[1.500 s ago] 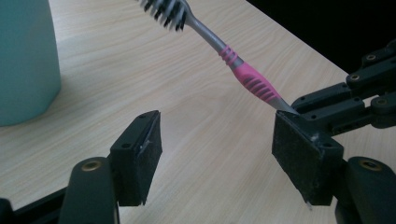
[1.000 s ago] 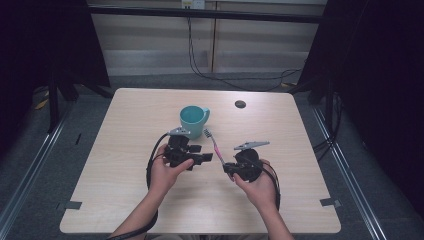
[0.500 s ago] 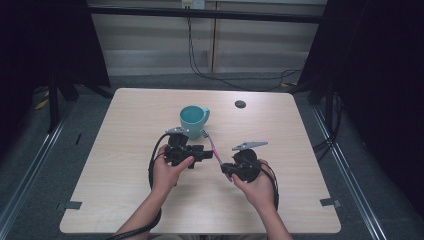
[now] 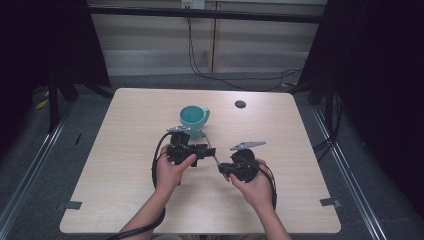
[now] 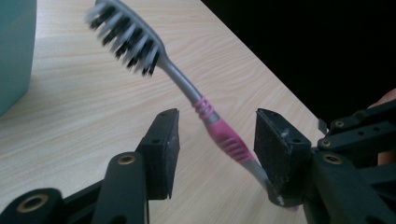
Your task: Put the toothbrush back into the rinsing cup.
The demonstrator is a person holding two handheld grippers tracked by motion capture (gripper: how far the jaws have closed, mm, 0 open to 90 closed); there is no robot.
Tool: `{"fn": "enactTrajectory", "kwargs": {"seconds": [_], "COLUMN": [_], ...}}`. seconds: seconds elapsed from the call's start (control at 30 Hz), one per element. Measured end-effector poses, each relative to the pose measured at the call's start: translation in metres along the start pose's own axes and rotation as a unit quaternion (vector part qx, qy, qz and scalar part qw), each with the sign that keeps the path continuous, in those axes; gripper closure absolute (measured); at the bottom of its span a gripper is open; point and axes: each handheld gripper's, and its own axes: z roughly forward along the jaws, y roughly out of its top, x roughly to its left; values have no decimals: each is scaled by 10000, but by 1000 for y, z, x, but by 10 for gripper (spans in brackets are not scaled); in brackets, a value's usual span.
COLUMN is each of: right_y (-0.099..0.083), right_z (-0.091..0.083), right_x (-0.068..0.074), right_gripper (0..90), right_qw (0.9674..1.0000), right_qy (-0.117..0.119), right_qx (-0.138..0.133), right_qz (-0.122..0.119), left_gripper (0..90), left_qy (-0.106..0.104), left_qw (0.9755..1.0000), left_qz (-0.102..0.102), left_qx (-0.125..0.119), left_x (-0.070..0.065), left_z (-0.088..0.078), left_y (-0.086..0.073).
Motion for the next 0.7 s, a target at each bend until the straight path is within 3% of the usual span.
{"fn": "enactTrajectory", "kwargs": {"seconds": [0.27, 0.7], "right_y": [0, 0], "right_z": [1, 3], "right_x": [1, 3], "right_gripper": [827, 826], "right_qw": [10000, 9999], "right_qy": [20, 100], "right_qx": [-8, -73], "right_qz": [-28, -29], "left_gripper": [646, 762], "left_qy": [-42, -335], "left_qw": [9999, 9985], "left_qz": [-77, -366], "left_qx": [-65, -240], "left_x": [-3, -6], "left_z": [-1, -5], "left_y": [5, 8]}}
